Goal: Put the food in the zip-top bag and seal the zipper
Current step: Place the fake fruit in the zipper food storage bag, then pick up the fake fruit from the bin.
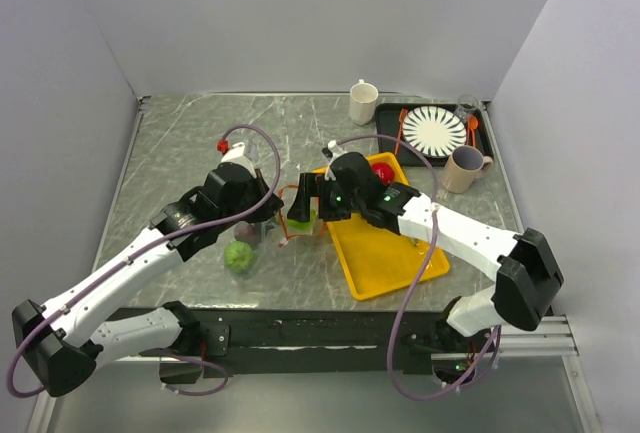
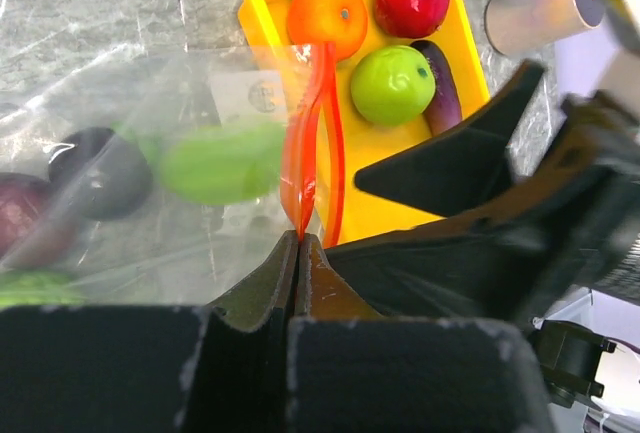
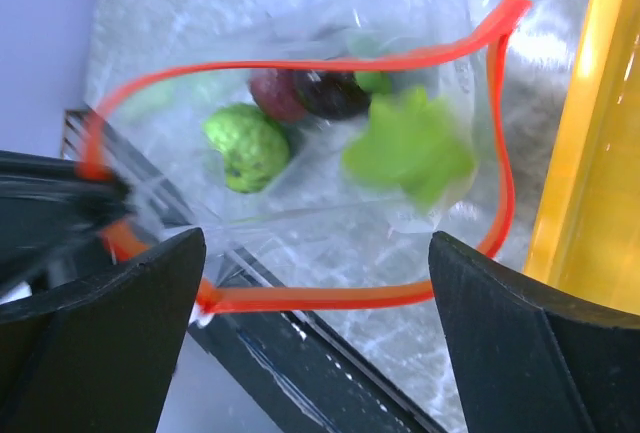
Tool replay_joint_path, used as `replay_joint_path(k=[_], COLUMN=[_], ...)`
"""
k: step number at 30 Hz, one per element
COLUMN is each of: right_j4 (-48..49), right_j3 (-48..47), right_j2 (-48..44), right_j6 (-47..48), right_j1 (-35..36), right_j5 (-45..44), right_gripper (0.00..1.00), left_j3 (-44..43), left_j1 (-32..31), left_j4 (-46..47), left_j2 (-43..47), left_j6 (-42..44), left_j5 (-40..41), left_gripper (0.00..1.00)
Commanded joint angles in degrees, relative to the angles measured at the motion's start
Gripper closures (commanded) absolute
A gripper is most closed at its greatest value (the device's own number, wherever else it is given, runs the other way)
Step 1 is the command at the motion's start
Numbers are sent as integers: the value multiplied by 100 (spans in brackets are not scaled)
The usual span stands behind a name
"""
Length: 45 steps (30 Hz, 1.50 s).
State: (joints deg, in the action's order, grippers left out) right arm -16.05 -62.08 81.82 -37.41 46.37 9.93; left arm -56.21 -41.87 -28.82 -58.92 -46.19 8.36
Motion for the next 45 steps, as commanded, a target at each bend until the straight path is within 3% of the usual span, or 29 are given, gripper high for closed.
replay_joint_path(k=[1, 7, 10, 17, 21, 26, 45], right_j4=[76, -433, -670, -1285, -1199, -1173, -1093], right_j3=[-296, 28, 327, 171, -225, -480, -419], right_j2=[-465, -1106, -1335, -476, 333, 931, 1512], right_j6=[137, 137, 67, 760, 1489, 1465, 1429], right_j1=[-5, -145, -619, -1603, -1939, -2062, -2132], right_j5=[-508, -1432, -1705, -2336, -1881, -1890, -1319], right_gripper=[0, 0, 0, 0, 0, 0, 0], left_j3=[-22, -75, -22, 163, 22, 31, -57], left_j1=[3, 12, 3, 3, 12, 3, 3], left_j4=[192, 34, 34, 35, -55, 236, 236], left_j2=[196, 240, 433, 882, 829, 785, 460], left_j6=[40, -4, -91, -276, -119, 23, 207], left_j5=[-19, 166, 411, 869, 669, 228, 175], left_gripper=[99, 99, 99, 99, 99, 99, 99])
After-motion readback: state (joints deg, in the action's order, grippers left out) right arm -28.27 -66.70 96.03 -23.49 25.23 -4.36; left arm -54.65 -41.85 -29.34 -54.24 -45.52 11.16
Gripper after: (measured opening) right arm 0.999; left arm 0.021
